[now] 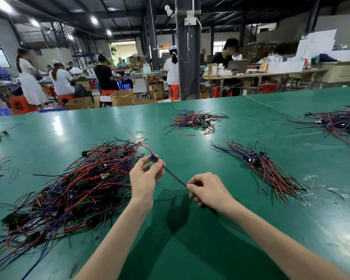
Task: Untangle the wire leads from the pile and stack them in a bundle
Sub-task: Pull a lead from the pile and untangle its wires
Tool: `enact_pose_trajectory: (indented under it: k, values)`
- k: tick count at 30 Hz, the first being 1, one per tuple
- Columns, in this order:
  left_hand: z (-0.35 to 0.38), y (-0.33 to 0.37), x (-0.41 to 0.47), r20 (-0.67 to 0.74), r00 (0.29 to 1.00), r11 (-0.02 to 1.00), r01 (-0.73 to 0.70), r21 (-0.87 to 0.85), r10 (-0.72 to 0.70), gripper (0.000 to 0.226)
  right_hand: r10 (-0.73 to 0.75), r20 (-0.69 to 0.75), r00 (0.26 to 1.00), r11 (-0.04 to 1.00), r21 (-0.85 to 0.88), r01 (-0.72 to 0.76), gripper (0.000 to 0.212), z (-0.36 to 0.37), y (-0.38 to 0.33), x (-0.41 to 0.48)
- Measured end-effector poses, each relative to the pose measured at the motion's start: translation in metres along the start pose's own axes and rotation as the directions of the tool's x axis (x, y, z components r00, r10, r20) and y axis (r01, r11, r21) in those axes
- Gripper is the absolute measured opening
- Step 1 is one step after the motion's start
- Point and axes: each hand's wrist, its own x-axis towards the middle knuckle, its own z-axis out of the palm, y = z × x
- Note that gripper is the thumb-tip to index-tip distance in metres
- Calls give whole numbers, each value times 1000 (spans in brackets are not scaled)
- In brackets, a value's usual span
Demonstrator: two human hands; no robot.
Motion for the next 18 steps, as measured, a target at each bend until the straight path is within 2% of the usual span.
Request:
enact_pose_trajectory:
  k: [6, 11, 18]
  values:
    - [-4, -3, 3, -13, 1000, 1000, -16, -14, 16, 16, -39, 23, 999, 999, -20, 39, 17, -1, 4, 4]
    - [-7, -5, 8, -41, 999, 999, -34, -37, 33, 18, -53, 65, 997, 995, -81, 58, 26, 1, 5, 6]
    - [-10, -8, 13, -45, 998, 999, -47, -23, 45, 17, -32, 52, 998, 991, -130, 39, 22, -2, 3, 6]
